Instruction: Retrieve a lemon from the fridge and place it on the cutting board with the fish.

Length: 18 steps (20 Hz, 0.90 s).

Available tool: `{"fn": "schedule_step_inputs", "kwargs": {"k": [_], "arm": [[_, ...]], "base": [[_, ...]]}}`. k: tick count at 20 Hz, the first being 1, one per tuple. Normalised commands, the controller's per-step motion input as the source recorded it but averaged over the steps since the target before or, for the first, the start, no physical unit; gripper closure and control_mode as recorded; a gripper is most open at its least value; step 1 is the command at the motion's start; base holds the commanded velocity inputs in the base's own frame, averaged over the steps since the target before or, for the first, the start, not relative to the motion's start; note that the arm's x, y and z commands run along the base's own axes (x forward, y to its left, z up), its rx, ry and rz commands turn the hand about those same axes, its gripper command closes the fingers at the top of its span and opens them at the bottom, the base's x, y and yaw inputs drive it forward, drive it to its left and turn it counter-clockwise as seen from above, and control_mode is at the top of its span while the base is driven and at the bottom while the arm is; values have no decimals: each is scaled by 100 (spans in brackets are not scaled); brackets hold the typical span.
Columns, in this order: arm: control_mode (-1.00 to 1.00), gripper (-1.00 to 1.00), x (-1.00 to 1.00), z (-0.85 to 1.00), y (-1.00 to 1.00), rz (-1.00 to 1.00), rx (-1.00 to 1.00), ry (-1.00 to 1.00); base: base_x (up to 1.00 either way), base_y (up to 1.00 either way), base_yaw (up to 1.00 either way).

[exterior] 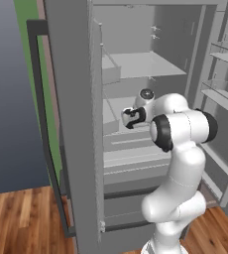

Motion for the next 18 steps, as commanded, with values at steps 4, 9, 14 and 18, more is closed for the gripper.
{"fn": "schedule_step_inputs", "kwargs": {"k": [4, 9, 14, 18], "arm": [[-100, -100, 22, -14, 0, 0, 0, 2], [-100, -100, 14, -16, 0, 0, 0, 4], [-100, -100, 15, -21, 0, 0, 0, 5], [-100, -100, 18, -20, 0, 0, 0, 4]], "base": [[0, 0, 0], [0, 0, 0], [0, 0, 0], [0, 0, 0]]}}
